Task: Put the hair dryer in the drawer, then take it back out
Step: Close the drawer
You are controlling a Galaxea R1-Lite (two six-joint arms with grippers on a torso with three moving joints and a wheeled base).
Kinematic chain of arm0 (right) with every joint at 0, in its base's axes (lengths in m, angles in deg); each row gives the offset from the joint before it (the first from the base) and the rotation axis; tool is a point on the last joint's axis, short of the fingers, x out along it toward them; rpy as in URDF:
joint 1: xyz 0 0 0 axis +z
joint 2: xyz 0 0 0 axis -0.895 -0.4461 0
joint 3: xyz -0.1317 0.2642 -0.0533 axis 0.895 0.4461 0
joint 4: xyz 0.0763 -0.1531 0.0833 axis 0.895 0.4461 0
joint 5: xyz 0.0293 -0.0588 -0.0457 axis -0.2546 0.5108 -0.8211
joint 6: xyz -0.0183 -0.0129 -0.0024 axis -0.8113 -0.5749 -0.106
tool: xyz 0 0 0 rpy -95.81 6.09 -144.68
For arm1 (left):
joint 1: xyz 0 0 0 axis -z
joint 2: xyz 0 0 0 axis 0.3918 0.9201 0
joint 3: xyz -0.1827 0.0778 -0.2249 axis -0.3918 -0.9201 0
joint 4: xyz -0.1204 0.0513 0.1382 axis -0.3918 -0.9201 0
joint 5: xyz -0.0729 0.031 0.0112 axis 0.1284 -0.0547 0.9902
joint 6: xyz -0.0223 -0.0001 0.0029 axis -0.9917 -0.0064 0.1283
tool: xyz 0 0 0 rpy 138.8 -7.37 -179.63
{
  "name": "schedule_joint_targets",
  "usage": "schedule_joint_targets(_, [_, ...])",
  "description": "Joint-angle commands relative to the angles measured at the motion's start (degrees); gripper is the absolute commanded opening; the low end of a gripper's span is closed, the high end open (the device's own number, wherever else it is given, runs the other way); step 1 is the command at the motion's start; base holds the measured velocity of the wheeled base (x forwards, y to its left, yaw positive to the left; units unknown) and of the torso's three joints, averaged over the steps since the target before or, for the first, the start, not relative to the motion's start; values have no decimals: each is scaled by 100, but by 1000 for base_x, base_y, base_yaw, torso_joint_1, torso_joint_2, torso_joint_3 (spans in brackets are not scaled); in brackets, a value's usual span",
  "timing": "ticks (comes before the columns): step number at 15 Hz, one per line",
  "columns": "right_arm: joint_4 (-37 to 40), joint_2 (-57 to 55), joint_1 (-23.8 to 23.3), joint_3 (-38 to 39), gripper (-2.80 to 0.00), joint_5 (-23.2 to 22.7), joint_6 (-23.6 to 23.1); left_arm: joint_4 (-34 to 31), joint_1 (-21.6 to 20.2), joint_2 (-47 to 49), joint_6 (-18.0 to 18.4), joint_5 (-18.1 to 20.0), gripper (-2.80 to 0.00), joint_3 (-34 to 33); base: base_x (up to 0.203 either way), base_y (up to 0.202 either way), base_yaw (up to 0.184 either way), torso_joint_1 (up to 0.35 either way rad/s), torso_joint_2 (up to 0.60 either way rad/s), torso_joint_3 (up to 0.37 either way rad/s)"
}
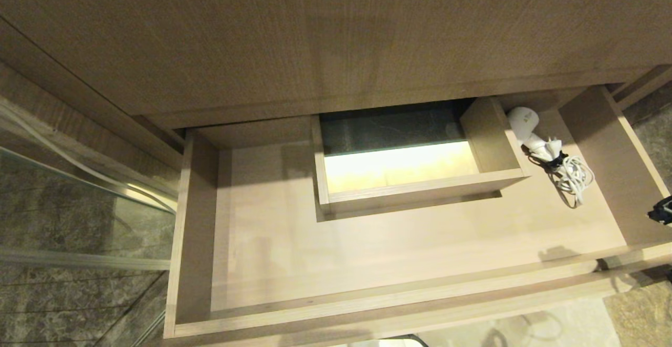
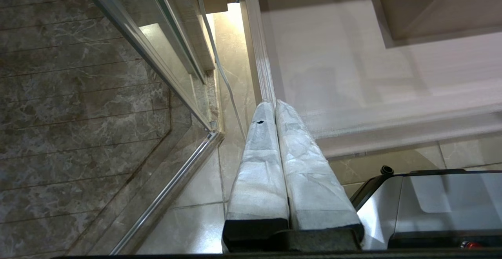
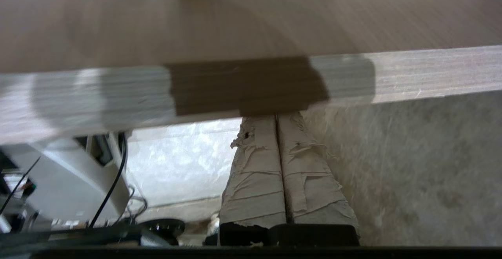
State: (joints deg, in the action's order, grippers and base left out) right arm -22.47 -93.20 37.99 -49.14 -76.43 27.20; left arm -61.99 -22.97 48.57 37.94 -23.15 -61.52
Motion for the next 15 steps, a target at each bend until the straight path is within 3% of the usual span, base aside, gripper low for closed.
schedule_joint_targets(1, [-15,-142,-6,-104,-280,-23,-10,1,0,0,-1,1,-280,0,0,0,0,0,0,0])
schedule_joint_targets(9, [-327,-412,0,-578,-280,-323,11,1,7,0,-1,1,-280,0,0,0,0,0,0,0])
schedule_joint_targets(15, [-669,-691,3,-1037,-280,-832,-8,1,-1,0,-1,1,-280,0,0,0,0,0,0,0])
